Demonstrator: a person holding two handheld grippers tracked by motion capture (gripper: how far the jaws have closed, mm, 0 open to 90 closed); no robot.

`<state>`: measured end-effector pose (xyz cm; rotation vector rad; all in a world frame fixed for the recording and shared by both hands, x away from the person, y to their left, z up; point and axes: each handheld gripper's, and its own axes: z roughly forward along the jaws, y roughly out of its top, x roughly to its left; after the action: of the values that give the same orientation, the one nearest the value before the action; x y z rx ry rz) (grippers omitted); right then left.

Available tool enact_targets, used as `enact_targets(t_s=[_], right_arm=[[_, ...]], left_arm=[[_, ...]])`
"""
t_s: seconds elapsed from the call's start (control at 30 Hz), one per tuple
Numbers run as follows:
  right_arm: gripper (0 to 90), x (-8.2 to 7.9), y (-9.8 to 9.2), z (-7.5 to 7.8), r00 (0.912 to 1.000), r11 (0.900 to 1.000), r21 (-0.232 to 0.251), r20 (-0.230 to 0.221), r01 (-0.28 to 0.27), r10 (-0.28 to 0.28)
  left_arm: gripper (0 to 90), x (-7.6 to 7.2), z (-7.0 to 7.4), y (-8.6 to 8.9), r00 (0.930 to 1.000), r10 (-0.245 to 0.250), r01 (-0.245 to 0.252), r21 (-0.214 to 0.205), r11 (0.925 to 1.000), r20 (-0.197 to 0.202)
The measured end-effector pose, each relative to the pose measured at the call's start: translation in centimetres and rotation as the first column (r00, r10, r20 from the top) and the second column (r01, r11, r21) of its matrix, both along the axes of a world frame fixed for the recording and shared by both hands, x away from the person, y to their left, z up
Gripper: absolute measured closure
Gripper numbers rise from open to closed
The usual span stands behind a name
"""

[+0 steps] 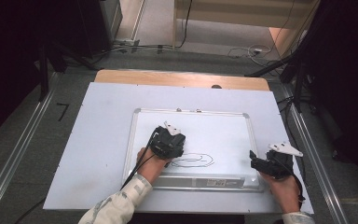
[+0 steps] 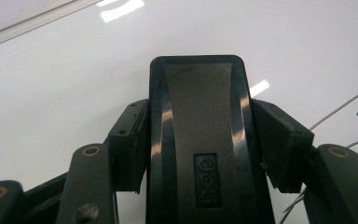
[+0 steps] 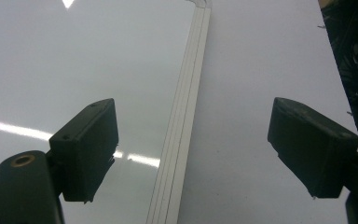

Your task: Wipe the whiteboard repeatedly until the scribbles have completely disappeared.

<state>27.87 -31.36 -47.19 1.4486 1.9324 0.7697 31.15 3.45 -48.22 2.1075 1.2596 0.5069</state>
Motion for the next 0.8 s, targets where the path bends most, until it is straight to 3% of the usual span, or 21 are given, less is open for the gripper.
enact_targets(t_s=[0.17, 0.8], right_arm=[[14.8, 0.0, 0.0, 0.0, 1.0000, 1.0000, -0.002, 0.000, 0.000, 0.000], [14.8, 0.0, 0.0, 0.0, 1.0000, 1.0000, -0.002, 0.000, 0.000, 0.000]], left_arm=[[41.6, 0.1, 0.1, -0.7, 0.9998, -0.003, 0.003, 0.002, 1.0000, -0.017], [41.5, 0.1, 0.2, -2.4, 0.9995, -0.024, 0.024, 0.002, 0.9997, -0.019]])
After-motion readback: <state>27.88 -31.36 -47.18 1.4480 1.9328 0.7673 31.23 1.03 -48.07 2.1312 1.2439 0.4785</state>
